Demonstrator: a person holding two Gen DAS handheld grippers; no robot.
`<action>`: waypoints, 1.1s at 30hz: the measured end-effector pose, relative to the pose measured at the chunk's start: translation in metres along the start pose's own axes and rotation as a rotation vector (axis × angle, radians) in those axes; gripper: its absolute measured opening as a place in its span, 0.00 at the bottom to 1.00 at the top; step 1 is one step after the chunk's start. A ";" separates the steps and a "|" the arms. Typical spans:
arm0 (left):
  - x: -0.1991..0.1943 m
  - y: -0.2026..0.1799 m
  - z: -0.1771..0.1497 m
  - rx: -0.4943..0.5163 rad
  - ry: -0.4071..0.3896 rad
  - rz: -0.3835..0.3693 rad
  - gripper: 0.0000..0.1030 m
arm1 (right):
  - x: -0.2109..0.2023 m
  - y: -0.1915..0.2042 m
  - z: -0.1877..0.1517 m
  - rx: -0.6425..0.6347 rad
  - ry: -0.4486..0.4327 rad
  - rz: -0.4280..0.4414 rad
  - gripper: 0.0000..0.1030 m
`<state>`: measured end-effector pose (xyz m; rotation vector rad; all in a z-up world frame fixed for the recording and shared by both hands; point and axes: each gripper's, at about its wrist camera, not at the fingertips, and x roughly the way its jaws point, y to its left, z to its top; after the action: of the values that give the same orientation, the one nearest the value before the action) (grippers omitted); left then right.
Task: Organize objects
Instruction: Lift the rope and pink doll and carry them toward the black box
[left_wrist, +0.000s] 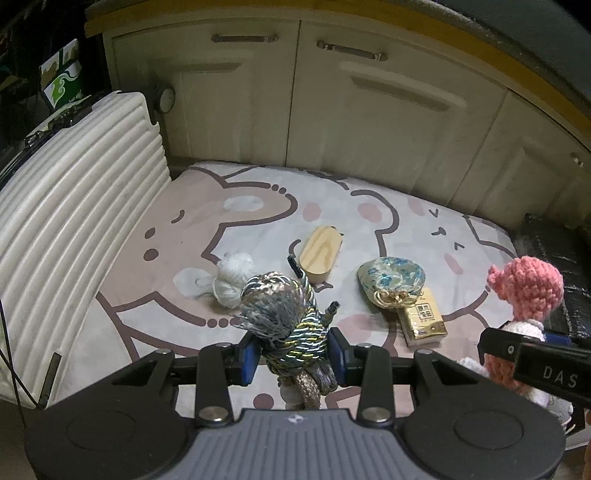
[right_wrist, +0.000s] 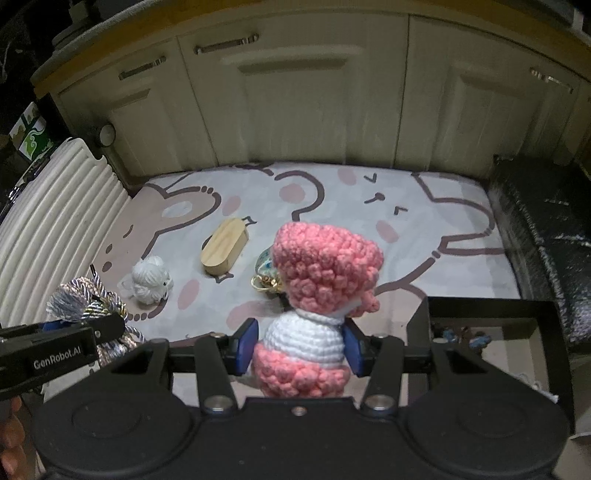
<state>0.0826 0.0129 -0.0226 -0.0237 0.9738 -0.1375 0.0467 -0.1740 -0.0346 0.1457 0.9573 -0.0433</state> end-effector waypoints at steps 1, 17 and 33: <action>-0.001 -0.001 0.000 -0.001 0.000 -0.005 0.39 | -0.002 -0.001 0.000 -0.005 -0.004 -0.003 0.48; -0.016 -0.043 -0.002 0.040 -0.025 -0.106 0.39 | -0.032 -0.035 -0.001 -0.024 -0.077 -0.051 0.48; -0.012 -0.135 -0.013 0.164 0.015 -0.268 0.39 | -0.047 -0.144 -0.020 0.128 -0.084 -0.167 0.48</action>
<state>0.0507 -0.1184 -0.0092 -0.0018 0.9687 -0.4639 -0.0107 -0.3145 -0.0226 0.1808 0.8808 -0.2629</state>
